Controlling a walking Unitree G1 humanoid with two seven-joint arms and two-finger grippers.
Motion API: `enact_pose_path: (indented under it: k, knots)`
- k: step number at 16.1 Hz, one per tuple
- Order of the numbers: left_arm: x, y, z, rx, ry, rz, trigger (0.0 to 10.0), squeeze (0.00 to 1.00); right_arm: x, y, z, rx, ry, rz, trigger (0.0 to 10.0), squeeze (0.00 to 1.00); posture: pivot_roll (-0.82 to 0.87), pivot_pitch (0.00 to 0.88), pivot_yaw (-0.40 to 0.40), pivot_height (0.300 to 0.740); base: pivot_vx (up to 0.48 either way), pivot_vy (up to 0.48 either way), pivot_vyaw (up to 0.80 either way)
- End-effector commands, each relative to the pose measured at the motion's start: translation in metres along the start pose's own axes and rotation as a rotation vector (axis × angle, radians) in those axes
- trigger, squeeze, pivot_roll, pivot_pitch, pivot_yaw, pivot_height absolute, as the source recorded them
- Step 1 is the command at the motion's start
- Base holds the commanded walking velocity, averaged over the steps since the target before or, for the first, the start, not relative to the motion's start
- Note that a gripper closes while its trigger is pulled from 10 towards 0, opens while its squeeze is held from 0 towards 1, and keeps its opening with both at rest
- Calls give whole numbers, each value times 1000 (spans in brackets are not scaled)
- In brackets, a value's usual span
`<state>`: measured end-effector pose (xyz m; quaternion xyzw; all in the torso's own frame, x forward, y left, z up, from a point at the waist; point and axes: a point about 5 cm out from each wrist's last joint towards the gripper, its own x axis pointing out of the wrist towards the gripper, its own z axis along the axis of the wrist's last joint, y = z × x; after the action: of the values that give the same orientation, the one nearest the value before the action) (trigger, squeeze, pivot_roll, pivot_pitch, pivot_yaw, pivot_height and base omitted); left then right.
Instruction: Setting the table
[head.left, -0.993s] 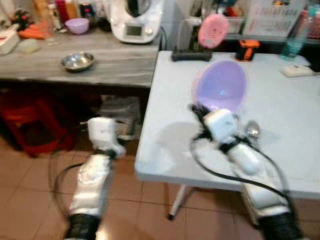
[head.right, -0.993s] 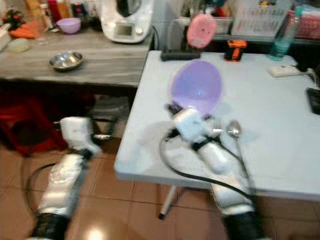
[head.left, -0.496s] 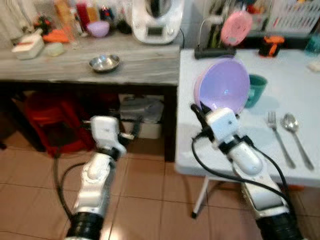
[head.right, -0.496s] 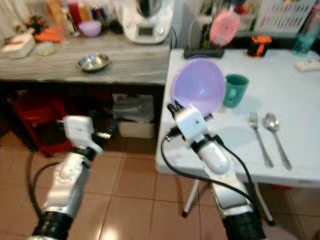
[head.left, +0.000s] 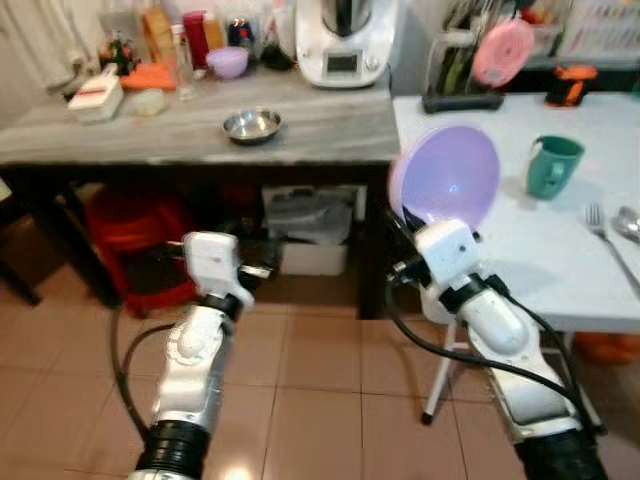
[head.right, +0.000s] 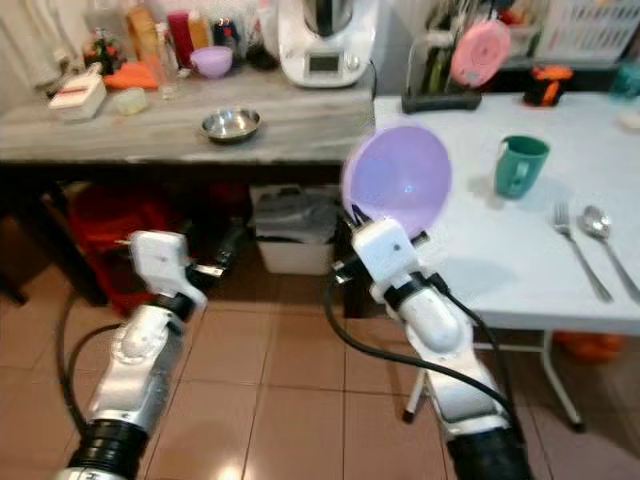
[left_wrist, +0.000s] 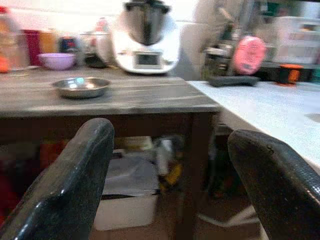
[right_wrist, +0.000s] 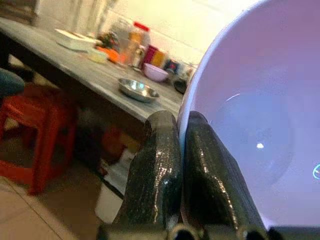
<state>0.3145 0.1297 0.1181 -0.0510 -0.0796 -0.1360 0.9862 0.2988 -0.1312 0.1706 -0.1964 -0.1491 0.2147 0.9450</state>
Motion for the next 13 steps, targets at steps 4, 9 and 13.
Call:
enact_pose_path:
  k: [4,9,13]
  knots:
    - [1,13,3,36,-3,43,10000,0,6,1,10,-1,-49,-1,10000,0,-89,9,46,740,0,443,0]
    - [-2,15,6,40,-19,27,10000,0,5,2,11,-11,-56,11,10000,0,-88,9,47,740,0,87,0]
    - [-2,16,5,49,-13,28,10000,0,5,2,11,-12,-57,16,10000,0,-90,16,45,740,236,0,538]
